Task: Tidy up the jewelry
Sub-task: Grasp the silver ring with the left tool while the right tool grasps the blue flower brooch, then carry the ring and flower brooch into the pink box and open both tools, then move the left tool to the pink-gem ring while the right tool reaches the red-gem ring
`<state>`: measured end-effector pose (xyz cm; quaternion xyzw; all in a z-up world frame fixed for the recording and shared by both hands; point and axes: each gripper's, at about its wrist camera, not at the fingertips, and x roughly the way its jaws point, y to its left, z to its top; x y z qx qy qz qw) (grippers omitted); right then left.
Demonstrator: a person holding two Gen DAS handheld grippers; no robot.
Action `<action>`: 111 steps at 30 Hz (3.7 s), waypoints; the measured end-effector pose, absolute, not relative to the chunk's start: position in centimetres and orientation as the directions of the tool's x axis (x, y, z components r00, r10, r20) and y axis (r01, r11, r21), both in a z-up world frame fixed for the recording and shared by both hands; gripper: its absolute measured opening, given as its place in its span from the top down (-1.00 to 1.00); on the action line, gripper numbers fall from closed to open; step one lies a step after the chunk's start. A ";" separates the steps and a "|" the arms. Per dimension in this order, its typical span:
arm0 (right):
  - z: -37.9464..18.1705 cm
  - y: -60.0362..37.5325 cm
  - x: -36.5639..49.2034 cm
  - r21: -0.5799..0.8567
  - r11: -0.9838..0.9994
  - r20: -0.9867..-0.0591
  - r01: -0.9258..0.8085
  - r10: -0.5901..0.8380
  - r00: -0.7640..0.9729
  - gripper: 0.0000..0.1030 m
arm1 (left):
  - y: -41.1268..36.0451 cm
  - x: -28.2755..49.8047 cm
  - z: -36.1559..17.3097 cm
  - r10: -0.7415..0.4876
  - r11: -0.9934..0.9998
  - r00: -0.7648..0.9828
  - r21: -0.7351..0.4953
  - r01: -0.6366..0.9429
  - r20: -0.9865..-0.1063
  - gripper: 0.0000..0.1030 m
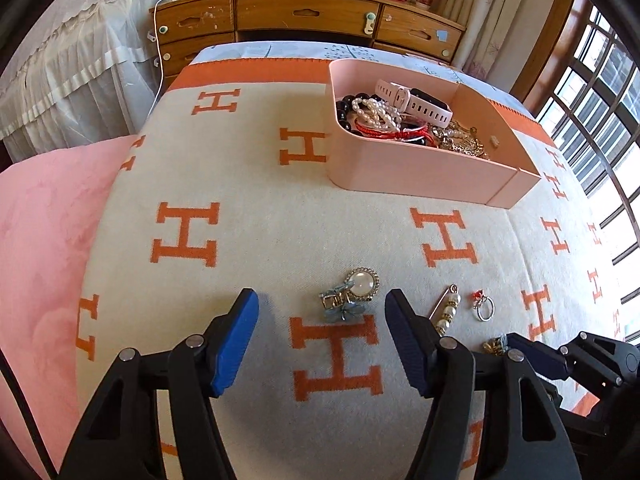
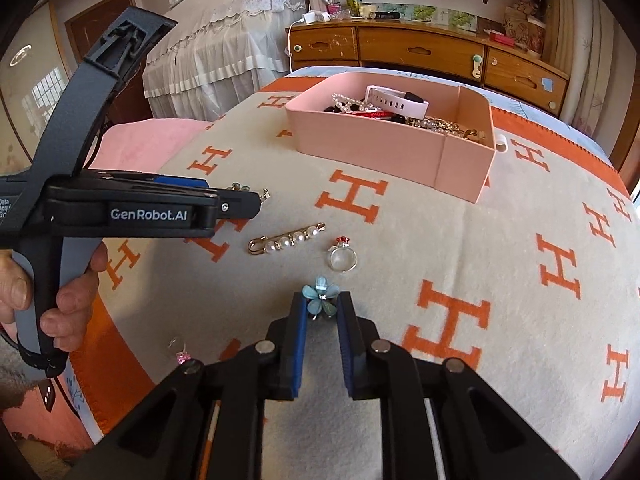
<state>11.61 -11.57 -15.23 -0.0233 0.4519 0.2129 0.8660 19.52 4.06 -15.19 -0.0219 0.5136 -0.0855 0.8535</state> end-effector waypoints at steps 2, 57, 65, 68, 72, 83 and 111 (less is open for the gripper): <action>-15.3 -11.8 11.6 0.168 0.906 -0.788 -0.389 0.360 0.500 0.71 | 3.9 19.6 -15.1 -0.169 0.985 0.465 -0.126 0.122 -0.869 0.16; -7.4 -18.0 25.1 0.402 0.913 -0.748 -0.068 0.370 0.551 0.70 | -3.0 27.3 -6.4 -0.255 0.965 0.506 -0.187 0.183 -0.824 0.57; -9.8 -18.6 25.7 0.447 0.894 -0.765 -0.034 0.401 0.503 0.67 | -3.3 27.9 -8.5 -0.225 0.973 0.496 -0.163 0.165 -0.839 0.08; -9.7 -18.7 25.3 0.444 0.896 -0.764 -0.030 0.396 0.510 0.63 | -2.9 27.6 -8.1 -0.213 0.976 0.518 -0.155 0.154 -0.829 -0.09; -9.3 -18.9 24.7 0.459 0.888 -0.754 -0.024 0.404 0.518 0.63 | -2.2 26.7 -7.3 -0.209 0.977 0.540 -0.155 0.144 -0.815 -0.09; -6.7 -17.4 20.0 0.410 0.907 -0.721 -0.097 0.387 0.574 0.63 | 0.9 20.9 -4.6 -0.159 0.987 0.609 -0.121 0.104 -0.777 -0.11; -14.8 -15.5 8.3 0.278 0.946 -0.829 -0.164 0.323 0.456 0.63 | 2.5 4.4 -13.4 -0.210 0.966 0.422 -0.119 0.231 -0.882 -0.11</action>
